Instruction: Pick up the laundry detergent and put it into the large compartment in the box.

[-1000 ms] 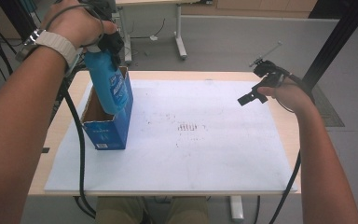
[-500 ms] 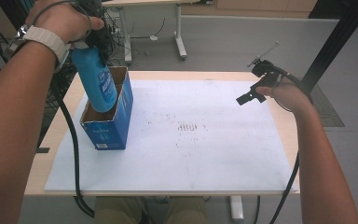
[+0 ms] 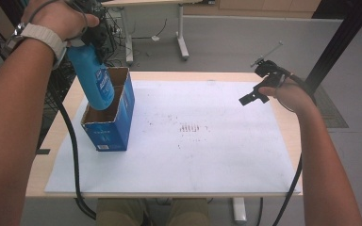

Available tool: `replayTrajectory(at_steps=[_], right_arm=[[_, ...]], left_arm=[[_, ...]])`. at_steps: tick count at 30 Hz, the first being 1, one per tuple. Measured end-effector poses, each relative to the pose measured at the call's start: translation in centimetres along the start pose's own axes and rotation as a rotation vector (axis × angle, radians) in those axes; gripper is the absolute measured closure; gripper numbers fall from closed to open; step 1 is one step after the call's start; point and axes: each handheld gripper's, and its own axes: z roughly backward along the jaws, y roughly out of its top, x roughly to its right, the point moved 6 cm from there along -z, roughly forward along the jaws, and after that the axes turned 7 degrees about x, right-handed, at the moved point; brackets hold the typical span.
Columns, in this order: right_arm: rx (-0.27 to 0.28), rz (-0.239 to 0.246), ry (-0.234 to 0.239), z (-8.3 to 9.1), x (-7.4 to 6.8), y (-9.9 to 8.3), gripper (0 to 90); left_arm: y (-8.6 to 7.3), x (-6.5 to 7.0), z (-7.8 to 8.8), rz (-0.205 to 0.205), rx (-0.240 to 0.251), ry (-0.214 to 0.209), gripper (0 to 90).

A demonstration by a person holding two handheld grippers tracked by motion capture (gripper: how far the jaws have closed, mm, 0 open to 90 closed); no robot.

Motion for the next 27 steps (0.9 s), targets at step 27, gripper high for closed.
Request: replayTrajectory(at_steps=[27], right_arm=[[-0.019,-0.019,-0.008,-0.4,0.3,-0.4,8.6]], left_arm=[[1.3,-2.0,-3.4,0.021,0.0,0.0,37.3]])
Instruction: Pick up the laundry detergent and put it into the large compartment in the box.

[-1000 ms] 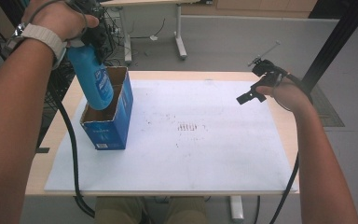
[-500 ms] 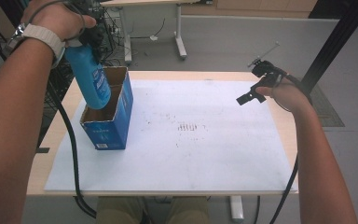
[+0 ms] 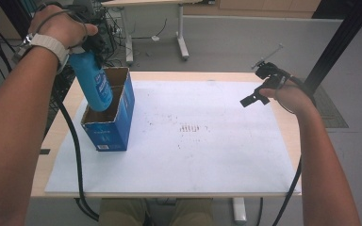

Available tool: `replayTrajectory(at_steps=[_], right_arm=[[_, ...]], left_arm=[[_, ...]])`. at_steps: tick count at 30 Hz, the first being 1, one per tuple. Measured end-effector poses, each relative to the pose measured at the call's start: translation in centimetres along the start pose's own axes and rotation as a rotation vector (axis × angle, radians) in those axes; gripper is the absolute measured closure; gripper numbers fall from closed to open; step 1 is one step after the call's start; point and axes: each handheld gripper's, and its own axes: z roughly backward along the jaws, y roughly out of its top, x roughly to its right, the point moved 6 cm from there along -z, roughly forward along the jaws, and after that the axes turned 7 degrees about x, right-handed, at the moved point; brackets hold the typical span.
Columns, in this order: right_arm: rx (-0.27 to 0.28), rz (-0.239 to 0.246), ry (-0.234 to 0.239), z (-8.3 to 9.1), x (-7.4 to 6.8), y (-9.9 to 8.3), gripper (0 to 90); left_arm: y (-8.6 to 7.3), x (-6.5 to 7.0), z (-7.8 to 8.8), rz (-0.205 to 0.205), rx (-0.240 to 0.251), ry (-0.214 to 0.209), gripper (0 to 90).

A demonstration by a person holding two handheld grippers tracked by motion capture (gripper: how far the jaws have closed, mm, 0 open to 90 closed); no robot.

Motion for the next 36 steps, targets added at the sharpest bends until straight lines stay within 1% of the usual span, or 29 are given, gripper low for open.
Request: replayTrajectory(at_steps=[4,5,9,14,21,25,28,30,35,36], right_arm=[[0.001,-0.001,-0.002,-0.1,0.0,0.0,8.6],[0.001,0.0,-0.001,-0.1,0.0,0.0,8.6],[-0.001,-0.002,0.0,-0.3,0.0,-0.1,8.6],[-0.004,0.0,0.002,-0.6,0.1,-0.1,8.6],[-0.008,-0.007,0.002,-0.7,0.3,-0.3,8.6],[-0.01,-0.011,0.001,-0.7,0.3,-0.3,8.6],[-0.014,-0.015,0.0,-0.8,0.4,-0.3,8.6],[-0.013,-0.015,0.0,-0.9,0.4,-0.3,8.6],[-0.014,-0.021,0.001,-0.9,0.4,-0.3,8.6],[-0.014,-0.021,0.0,-0.9,0.4,-0.3,8.6]], left_arm=[[0.2,-0.1,-0.4,0.0,-0.002,0.01,37.3],[0.1,-0.2,-0.5,0.007,0.002,0.01,37.3],[0.3,-0.3,-1.1,0.01,-0.006,0.007,37.3],[0.4,-0.4,-2.0,0.008,-0.004,0.005,37.3],[0.7,-0.2,-3.9,0.0,-0.024,0.018,37.3],[0.7,-0.4,-4.9,-0.004,-0.026,0.009,37.3],[0.8,-0.5,-5.5,-0.001,-0.037,0.008,37.3],[0.8,-0.6,-5.7,0.0,-0.029,0.009,37.3],[1.0,-0.6,-6.0,-0.003,-0.037,0.014,37.3],[1.0,-0.6,-6.1,-0.005,-0.032,0.017,37.2]])
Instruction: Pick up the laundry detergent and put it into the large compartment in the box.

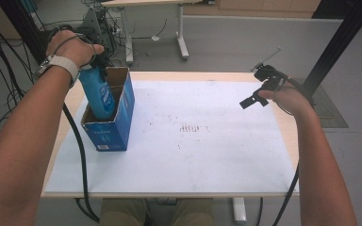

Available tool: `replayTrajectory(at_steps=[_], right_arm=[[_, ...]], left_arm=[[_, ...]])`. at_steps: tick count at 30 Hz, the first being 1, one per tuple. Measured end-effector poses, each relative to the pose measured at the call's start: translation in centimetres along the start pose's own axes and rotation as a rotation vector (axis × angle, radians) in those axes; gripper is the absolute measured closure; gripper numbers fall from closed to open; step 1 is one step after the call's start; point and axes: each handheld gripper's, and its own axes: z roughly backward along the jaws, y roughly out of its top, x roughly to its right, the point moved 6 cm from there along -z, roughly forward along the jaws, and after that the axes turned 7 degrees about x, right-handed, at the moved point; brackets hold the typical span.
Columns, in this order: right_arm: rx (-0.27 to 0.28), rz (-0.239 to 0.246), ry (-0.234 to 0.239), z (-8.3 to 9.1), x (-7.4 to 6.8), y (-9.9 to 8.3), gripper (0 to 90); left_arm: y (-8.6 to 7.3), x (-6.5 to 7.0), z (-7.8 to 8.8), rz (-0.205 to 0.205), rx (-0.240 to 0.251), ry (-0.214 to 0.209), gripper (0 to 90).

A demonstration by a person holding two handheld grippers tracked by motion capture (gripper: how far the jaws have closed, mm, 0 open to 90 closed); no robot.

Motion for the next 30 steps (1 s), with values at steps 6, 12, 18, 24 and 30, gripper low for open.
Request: replayTrajectory(at_steps=[6,12,18,24,30], right_arm=[[-0.004,-0.002,0.004,-0.2,0.1,-0.2,8.6],[-0.002,-0.008,0.002,-0.1,0.3,-0.5,8.6],[-0.002,-0.013,0.001,0.0,0.2,-0.7,8.6],[-0.004,-0.01,0.004,-0.2,0.3,-0.7,8.6],[-0.006,-0.012,0.002,-0.1,0.2,-0.7,8.6]], left_arm=[[0.1,0.2,-0.7,-0.008,0.004,-0.006,37.3],[0.2,0.4,-1.4,-0.012,-0.001,-0.005,37.3],[0.3,0.5,-2.3,-0.02,-0.005,-0.002,37.3],[0.4,0.5,-3.7,-0.031,-0.031,0.0,37.3],[0.4,0.3,-4.7,-0.032,-0.036,-0.008,37.3]])
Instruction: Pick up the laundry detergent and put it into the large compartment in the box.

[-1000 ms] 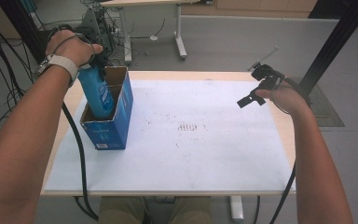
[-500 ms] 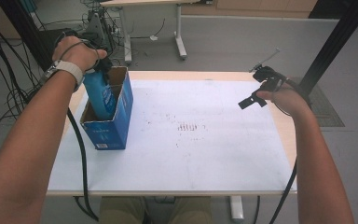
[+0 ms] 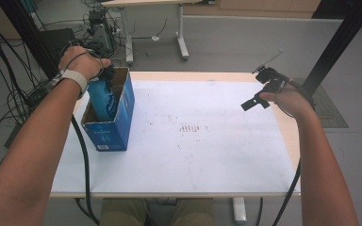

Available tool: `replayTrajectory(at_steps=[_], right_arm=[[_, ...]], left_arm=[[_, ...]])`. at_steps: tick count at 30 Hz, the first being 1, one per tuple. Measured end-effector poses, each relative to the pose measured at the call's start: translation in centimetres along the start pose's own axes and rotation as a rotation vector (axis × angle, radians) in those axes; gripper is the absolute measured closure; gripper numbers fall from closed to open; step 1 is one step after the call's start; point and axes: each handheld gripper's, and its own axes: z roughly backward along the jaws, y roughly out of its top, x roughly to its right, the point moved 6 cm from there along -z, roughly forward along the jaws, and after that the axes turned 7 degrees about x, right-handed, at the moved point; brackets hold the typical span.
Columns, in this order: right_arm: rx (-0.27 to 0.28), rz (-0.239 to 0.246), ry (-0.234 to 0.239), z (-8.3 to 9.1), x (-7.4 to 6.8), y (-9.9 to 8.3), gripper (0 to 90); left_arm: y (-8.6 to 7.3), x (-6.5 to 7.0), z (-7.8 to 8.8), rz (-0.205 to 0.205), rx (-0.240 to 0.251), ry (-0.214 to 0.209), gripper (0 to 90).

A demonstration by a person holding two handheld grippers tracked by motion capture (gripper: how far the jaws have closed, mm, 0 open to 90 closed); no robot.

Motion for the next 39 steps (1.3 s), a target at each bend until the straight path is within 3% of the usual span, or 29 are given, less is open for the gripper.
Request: replayTrajectory(at_steps=[14,39], right_arm=[[-0.005,-0.008,0.002,0.0,-0.1,-0.1,8.6],[-0.017,-0.023,0.003,-0.5,0.1,-0.6,8.6]], left_arm=[[0.0,0.2,-1.2,-0.003,0.001,-0.005,37.3],[0.0,-0.1,-5.2,-0.012,-0.022,-0.005,37.2]])
